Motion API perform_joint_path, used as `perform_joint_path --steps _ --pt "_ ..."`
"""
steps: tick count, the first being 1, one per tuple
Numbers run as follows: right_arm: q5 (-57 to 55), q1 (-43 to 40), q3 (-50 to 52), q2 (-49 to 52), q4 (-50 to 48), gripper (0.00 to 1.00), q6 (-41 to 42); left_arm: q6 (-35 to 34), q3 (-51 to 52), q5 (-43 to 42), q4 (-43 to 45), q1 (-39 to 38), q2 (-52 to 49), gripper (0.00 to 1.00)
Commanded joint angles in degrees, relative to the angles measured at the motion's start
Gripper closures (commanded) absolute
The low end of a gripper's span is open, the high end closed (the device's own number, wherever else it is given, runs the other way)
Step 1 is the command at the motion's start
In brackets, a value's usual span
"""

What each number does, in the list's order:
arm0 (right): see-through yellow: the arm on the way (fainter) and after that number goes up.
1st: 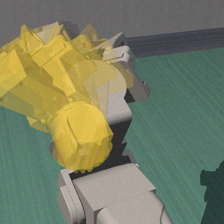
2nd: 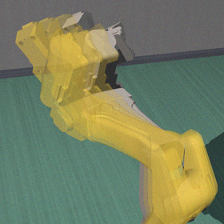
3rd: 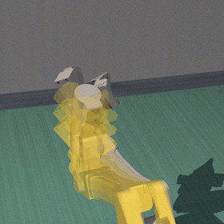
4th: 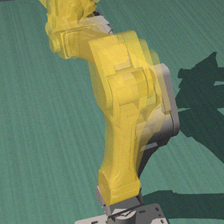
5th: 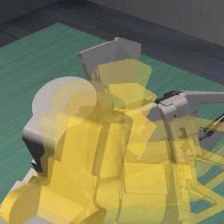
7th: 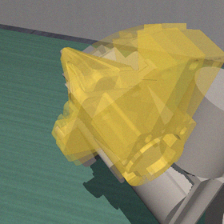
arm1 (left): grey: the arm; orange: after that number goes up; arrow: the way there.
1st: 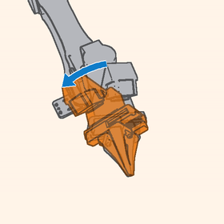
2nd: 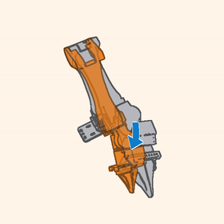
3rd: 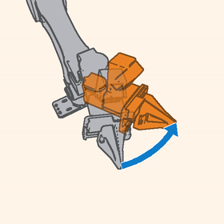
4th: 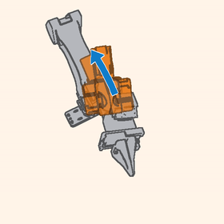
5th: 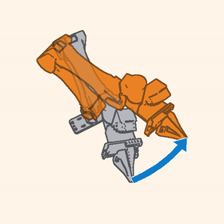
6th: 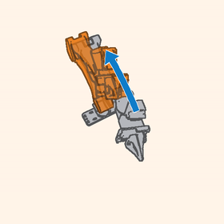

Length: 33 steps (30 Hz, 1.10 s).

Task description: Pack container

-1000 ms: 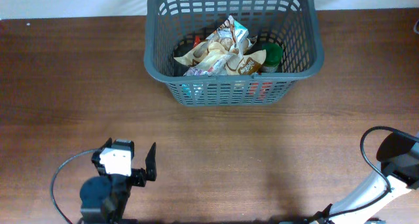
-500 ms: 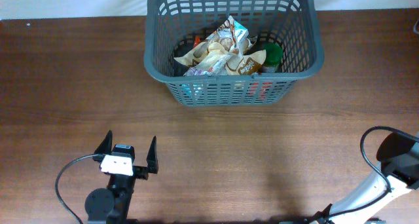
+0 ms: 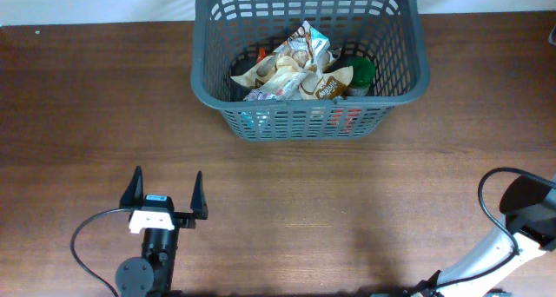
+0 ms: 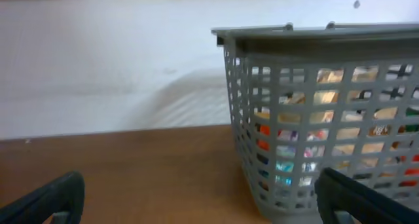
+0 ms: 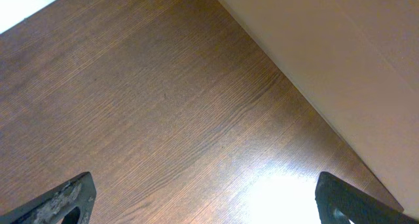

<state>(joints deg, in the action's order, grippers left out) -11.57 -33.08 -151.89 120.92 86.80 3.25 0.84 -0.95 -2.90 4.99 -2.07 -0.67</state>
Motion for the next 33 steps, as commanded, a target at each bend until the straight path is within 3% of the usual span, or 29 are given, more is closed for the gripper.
perform_joint_path --steps 1,4,33 --pt "-0.7 0.0 0.1 -0.6 0.0 0.01 0.9 -3.3 0.5 1.2 -4.9 0.4 0.4 0.01" --pt "-0.7 0.0 0.1 -0.6 0.0 0.01 0.9 -5.1 0.5 1.2 -9.6 0.4 0.4 0.01" --pt "-0.7 0.0 0.1 -0.6 0.0 0.01 0.9 -5.1 0.5 2.5 -9.7 0.4 0.4 0.01"
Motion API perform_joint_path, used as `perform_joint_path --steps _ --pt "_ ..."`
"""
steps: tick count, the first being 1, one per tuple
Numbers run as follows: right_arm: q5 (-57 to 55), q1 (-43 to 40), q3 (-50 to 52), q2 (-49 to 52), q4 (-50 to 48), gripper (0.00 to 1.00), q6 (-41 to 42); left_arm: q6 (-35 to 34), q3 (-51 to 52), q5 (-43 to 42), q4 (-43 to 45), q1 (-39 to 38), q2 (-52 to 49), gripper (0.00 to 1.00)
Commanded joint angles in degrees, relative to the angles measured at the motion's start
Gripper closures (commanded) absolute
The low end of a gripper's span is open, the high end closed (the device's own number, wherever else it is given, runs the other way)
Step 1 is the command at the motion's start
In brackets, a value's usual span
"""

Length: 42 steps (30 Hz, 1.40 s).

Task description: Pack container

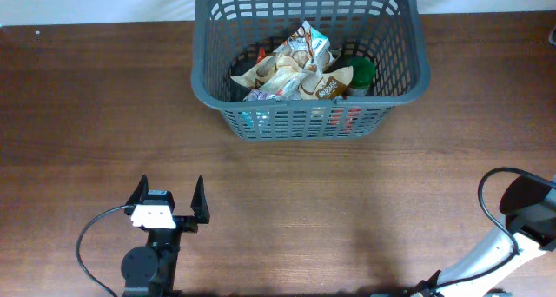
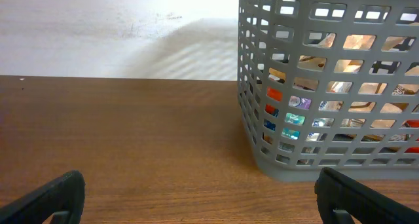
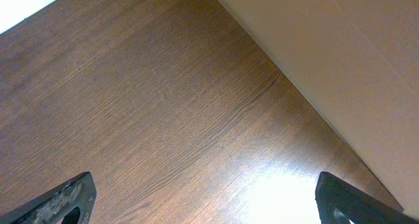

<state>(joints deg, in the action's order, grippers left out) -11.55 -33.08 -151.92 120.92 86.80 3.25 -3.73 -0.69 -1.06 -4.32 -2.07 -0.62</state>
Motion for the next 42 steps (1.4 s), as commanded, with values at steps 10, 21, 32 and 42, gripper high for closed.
perform_joint_path --steps 10,21,32,42 --pt "-0.7 0.0 0.1 -0.6 0.0 0.01 0.9 -0.5 0.2 0.7 -0.4 0.4 0.3 0.01" --pt "-0.7 0.1 0.2 -0.6 0.0 0.01 0.9 -0.5 0.2 0.7 -0.4 0.4 0.3 0.01" --pt "-0.7 1.0 0.2 -0.6 0.0 0.01 0.9 -0.5 0.2 0.7 -0.4 0.4 0.3 0.01" --pt "-3.8 9.4 0.2 -5.3 -1.1 0.01 -1.4 -0.5 0.2 0.7 -0.4 0.4 0.3 0.01"
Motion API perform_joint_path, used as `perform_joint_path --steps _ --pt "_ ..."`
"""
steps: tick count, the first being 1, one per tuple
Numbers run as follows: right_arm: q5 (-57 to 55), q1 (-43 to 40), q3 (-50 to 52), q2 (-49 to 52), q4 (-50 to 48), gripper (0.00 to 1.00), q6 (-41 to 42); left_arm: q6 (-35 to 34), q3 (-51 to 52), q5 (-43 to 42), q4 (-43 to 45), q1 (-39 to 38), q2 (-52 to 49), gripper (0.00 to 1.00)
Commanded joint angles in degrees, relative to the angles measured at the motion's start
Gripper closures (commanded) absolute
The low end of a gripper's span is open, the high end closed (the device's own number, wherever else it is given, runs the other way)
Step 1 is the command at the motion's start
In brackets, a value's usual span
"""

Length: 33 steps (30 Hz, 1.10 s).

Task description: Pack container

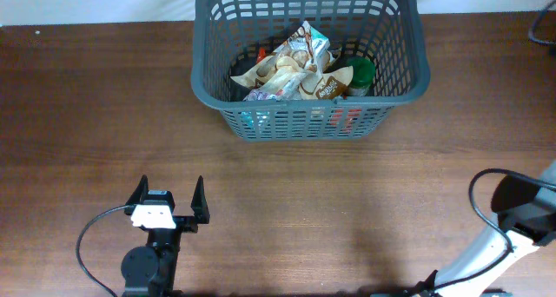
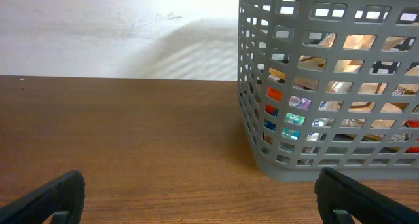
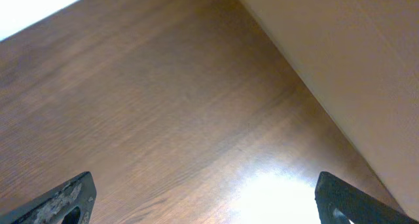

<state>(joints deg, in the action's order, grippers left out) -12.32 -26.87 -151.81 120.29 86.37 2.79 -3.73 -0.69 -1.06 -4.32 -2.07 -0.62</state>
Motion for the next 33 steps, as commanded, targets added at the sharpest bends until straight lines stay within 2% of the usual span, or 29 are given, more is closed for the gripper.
perform_joint_path --steps 1,7,11,18,21,27,33 --pt "-3.4 4.3 0.0 -5.7 -0.7 0.01 -0.8 -0.5 0.2 0.7 -0.4 0.4 0.3 0.01" --pt "-3.2 9.9 2.2 -11.6 -2.1 0.01 -0.8 -0.5 0.2 0.7 -0.4 0.4 0.3 0.01" --pt "-2.7 12.3 10.7 -18.6 -13.2 0.01 -0.8 -0.5 0.2 0.7 -0.4 0.4 0.3 0.01" --pt "8.9 12.7 42.0 -39.5 -42.0 0.01 -0.8 -0.5 0.2 0.7 -0.4 0.4 0.3 0.01" --pt "12.8 12.7 53.8 -48.4 -48.6 0.01 -0.8 -0.5 0.2 0.7 -0.4 0.4 0.3 0.01" --pt "18.9 12.7 71.7 -65.3 -51.5 0.01 -0.8 -0.5 0.2 0.7 -0.4 0.4 0.3 0.01" --pt "27.3 12.7 83.0 -80.3 -53.0 0.01 -0.8 -0.5 0.2 0.7 -0.4 0.4 0.3 0.01"
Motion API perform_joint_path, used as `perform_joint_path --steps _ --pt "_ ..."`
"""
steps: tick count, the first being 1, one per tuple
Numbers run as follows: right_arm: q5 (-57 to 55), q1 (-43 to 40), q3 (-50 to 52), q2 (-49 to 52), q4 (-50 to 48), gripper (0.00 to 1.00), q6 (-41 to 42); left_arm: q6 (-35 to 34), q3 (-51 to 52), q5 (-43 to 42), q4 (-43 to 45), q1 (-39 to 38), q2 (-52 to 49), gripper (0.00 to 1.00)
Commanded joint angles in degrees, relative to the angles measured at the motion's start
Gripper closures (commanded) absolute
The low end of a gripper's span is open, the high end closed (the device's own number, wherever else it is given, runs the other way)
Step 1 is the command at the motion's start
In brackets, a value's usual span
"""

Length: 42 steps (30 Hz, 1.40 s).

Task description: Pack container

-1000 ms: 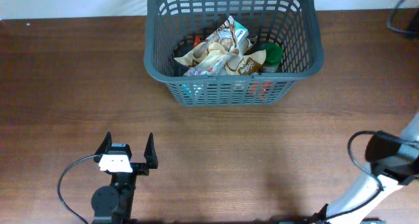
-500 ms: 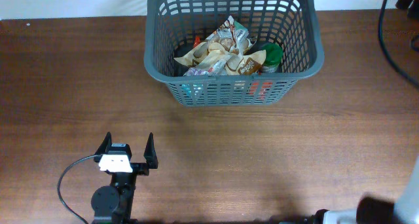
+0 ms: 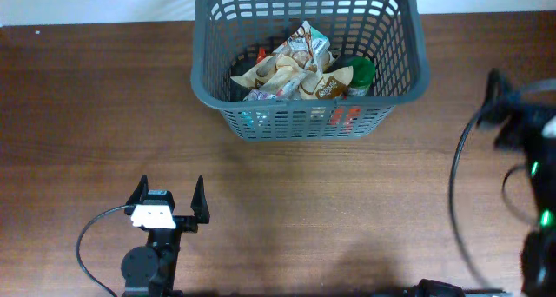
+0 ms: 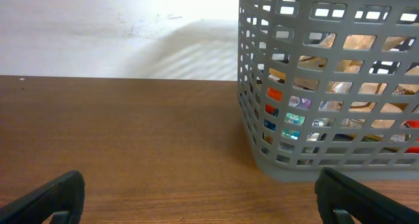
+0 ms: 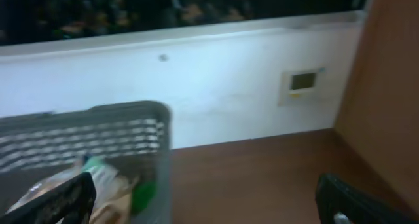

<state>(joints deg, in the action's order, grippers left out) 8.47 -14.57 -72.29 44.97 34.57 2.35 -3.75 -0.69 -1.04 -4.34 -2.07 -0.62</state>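
Observation:
A grey plastic basket stands at the back middle of the table, holding snack packets and a green item. My left gripper rests low at the front left, open and empty, pointing at the basket. The same left gripper has only bare wood between its fingers. At the table's right edge my right arm is raised. The right gripper is open and empty and looks toward the basket's right end.
Brown wooden table with a white wall behind it. A wall plate shows behind the table's right side. Cables loop beside both arm bases.
My right arm has gone from the front right corner, camera facing the tabletop, to raised at the right edge, camera facing the basket and wall. The left arm is unchanged.
At first my left gripper sat open at the front left, tilted slightly up. By 2.5 s ago it had drawn back a little and levelled, and it has stayed there. My right arm stayed at the front right corner, shifted slightly, and now stands raised.

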Motion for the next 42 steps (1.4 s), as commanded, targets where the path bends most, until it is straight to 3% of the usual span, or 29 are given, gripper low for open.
perform_joint_path --steps 1,14,21,28,42 --pt "8.0 0.4 5.2 -7.3 -2.4 0.01 -0.3 -0.5 0.2 0.6 -0.4 0.4 0.3 0.01" --pt "24.5 0.9 34.5 -29.6 -29.6 0.01 -0.4 -0.5 0.2 0.6 -0.4 0.4 0.3 0.01" --pt "13.0 6.3 43.6 -34.6 -32.9 0.01 -0.4 -0.5 0.2 0.6 -0.4 0.4 0.3 0.01" --pt "-0.9 12.5 44.8 -35.2 -33.1 0.01 -0.4 -0.5 0.2 0.6 -0.4 0.4 0.3 0.01" --pt "-2.7 13.2 57.9 -43.3 -39.4 0.01 -0.4 -0.5 0.2 0.6 -0.4 0.4 0.3 0.01"
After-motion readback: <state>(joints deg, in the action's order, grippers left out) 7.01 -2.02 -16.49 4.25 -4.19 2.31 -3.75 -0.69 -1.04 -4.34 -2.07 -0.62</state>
